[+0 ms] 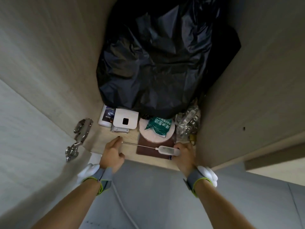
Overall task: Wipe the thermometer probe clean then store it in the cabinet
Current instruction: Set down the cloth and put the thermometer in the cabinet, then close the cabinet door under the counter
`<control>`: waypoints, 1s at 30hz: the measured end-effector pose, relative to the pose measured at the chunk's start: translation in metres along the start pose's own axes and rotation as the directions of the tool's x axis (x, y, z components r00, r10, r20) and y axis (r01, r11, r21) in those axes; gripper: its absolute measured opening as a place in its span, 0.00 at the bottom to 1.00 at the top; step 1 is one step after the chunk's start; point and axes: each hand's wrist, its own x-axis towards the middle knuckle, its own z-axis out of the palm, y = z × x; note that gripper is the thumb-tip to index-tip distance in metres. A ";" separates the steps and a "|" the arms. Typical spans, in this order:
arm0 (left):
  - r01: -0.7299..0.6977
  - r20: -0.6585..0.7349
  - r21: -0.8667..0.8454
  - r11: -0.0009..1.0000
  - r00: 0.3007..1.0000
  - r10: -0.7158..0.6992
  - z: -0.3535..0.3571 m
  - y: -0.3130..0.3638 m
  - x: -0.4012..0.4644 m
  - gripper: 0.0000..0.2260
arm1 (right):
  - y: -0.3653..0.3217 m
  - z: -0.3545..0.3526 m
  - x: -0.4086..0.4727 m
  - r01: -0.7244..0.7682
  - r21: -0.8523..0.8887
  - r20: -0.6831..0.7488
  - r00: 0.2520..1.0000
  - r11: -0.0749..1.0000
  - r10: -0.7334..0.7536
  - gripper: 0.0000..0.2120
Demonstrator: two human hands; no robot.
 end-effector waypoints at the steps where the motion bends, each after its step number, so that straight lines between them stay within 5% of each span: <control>1: -0.002 -0.002 0.005 1.000 1.000 0.002 0.001 0.000 0.000 0.26 | 0.001 0.000 0.000 0.004 -0.001 0.003 1.000 1.000 -0.004 0.13; 18: -0.006 -0.063 -0.065 0.998 0.998 0.002 -0.023 0.028 -0.036 0.23 | -0.010 -0.037 -0.033 0.106 -0.048 0.063 0.993 0.993 -0.103 0.18; 30: 0.027 0.236 0.052 0.998 0.971 -0.039 -0.224 0.178 -0.189 0.16 | -0.157 -0.250 -0.218 0.054 -0.050 0.250 0.967 0.997 -0.040 0.12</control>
